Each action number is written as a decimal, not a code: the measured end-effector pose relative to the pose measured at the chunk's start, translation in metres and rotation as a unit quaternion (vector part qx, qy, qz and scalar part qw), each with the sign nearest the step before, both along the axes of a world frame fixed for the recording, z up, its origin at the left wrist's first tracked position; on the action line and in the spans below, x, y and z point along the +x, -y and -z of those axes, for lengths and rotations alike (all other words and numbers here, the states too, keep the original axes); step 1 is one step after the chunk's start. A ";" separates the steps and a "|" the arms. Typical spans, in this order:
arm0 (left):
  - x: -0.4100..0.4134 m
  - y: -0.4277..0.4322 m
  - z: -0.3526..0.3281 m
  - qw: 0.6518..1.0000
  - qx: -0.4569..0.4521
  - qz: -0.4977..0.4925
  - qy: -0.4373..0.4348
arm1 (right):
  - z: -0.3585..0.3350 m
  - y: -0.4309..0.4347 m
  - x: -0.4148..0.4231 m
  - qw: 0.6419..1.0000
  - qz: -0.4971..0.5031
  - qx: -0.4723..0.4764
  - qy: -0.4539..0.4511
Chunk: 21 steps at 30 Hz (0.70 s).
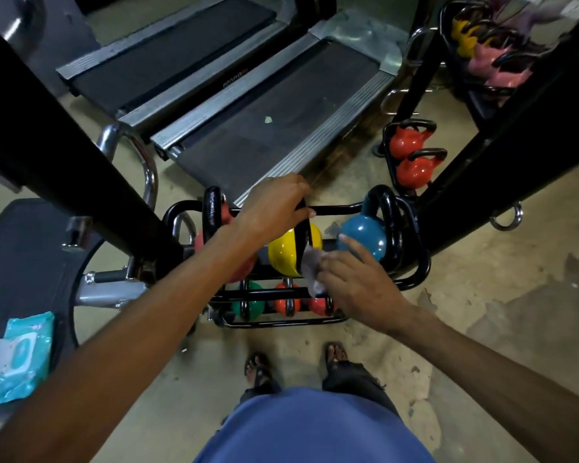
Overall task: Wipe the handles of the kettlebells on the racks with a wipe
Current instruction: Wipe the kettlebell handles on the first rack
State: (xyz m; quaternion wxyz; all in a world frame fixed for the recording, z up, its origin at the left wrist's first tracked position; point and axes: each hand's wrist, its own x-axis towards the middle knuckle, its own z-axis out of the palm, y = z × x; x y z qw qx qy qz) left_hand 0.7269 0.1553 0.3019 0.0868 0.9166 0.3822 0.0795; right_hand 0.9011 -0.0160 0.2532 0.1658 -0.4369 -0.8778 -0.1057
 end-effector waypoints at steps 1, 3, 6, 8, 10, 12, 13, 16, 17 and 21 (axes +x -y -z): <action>0.005 0.003 -0.003 1.000 0.009 0.003 0.007 | -0.005 -0.003 0.009 0.998 0.032 0.004 -0.050; 0.017 0.012 -0.008 1.000 0.013 0.007 0.026 | -0.019 -0.018 0.030 0.984 0.096 0.007 -0.150; 0.039 0.024 -0.013 0.999 0.011 -0.004 0.049 | -0.045 -0.049 0.068 0.955 0.184 0.014 -0.232; 0.057 0.034 -0.012 0.998 0.002 -0.021 0.065 | -0.050 -0.071 0.093 0.940 0.236 -0.032 -0.244; 0.077 0.049 -0.007 0.997 -0.020 -0.025 0.077 | -0.047 -0.093 0.111 0.915 0.298 -0.153 -0.227; 0.097 0.067 0.002 0.995 -0.049 -0.027 0.084 | -0.041 -0.115 0.121 0.886 0.339 -0.248 -0.196; 0.106 0.076 0.006 0.994 -0.060 -0.030 0.082 | -0.038 -0.125 0.124 0.880 0.342 -0.271 -0.188; 0.128 0.099 0.021 0.995 -0.063 -0.041 0.065 | -0.033 -0.156 0.123 0.873 0.322 -0.340 -0.134; 0.133 0.104 0.025 0.995 -0.057 -0.046 0.063 | -0.033 -0.164 0.121 0.866 0.316 -0.374 -0.107; 0.140 0.114 0.035 0.991 -0.050 -0.060 0.110 | -0.047 -0.179 0.108 0.852 0.282 -0.441 0.031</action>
